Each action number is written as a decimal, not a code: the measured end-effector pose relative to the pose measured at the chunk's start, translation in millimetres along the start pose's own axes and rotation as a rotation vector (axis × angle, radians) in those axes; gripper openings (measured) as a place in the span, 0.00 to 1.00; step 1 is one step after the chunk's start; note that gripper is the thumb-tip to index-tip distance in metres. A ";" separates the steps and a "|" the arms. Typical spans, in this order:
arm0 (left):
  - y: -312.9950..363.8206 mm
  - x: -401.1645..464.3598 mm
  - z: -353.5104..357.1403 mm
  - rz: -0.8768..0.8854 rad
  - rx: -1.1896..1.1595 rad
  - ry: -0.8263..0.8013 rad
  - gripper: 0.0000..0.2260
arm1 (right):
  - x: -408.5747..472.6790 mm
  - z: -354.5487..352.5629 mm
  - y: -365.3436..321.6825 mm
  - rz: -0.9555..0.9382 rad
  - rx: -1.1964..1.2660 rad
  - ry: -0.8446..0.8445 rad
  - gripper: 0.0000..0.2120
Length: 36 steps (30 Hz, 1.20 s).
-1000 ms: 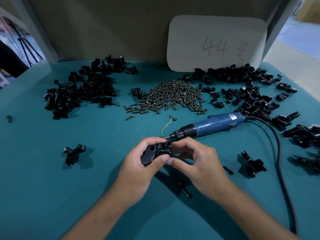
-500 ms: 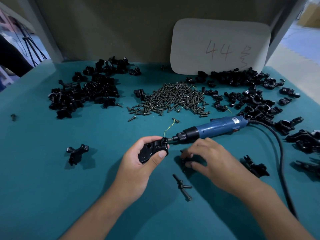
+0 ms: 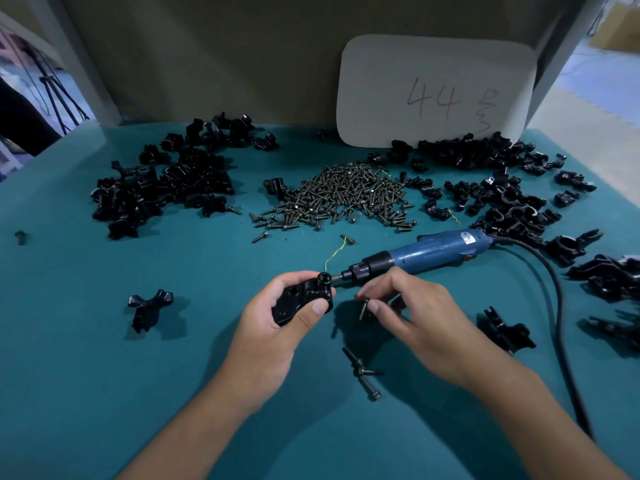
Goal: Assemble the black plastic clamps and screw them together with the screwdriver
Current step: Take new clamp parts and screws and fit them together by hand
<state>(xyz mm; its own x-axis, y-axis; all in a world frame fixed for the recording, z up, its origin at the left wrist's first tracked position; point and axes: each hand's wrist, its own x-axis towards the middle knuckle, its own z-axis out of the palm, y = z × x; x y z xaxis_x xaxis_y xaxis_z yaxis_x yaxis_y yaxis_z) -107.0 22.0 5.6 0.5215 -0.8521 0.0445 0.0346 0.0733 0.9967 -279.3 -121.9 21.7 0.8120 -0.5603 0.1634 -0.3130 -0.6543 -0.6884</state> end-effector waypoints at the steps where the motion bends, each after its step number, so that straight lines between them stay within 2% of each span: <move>1: 0.8 -0.3 0.0 0.000 -0.004 -0.002 0.14 | -0.4 0.6 -2.5 0.008 0.085 0.027 0.06; 4: 1.0 -0.5 0.2 -0.006 -0.030 -0.013 0.14 | -1.6 4.2 -13.2 0.008 0.400 0.108 0.09; 6: 0.4 0.2 0.9 -0.014 -0.046 -0.021 0.15 | -2.8 8.4 -19.3 -0.025 0.519 0.193 0.08; 10: -2.8 0.9 2.1 -0.009 -0.105 -0.031 0.20 | -3.3 17.8 -25.9 -0.065 0.525 0.303 0.05; 15: -2.5 0.4 1.6 0.004 -0.073 -0.042 0.16 | -3.3 25.7 -30.8 -0.057 0.623 0.303 0.06; 22: -4.1 0.8 2.1 -0.021 -0.204 -0.063 0.16 | -3.4 27.7 -30.9 -0.026 0.652 0.282 0.05; 28: -4.7 0.5 2.0 -0.009 -0.147 -0.089 0.15 | -3.3 33.8 -30.9 -0.016 0.672 0.263 0.05; 36: -3.0 -0.8 1.7 0.044 -0.057 -0.099 0.13 | -5.6 34.4 -33.4 -0.040 0.325 0.350 0.03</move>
<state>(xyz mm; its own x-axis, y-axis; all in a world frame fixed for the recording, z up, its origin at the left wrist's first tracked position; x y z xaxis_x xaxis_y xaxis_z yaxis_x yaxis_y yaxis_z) -109.0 21.5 2.7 0.4371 -0.8942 0.0972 0.0634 0.1384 0.9883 -256.5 -79.4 19.4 0.5885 -0.7114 0.3841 -0.0688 -0.5174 -0.8530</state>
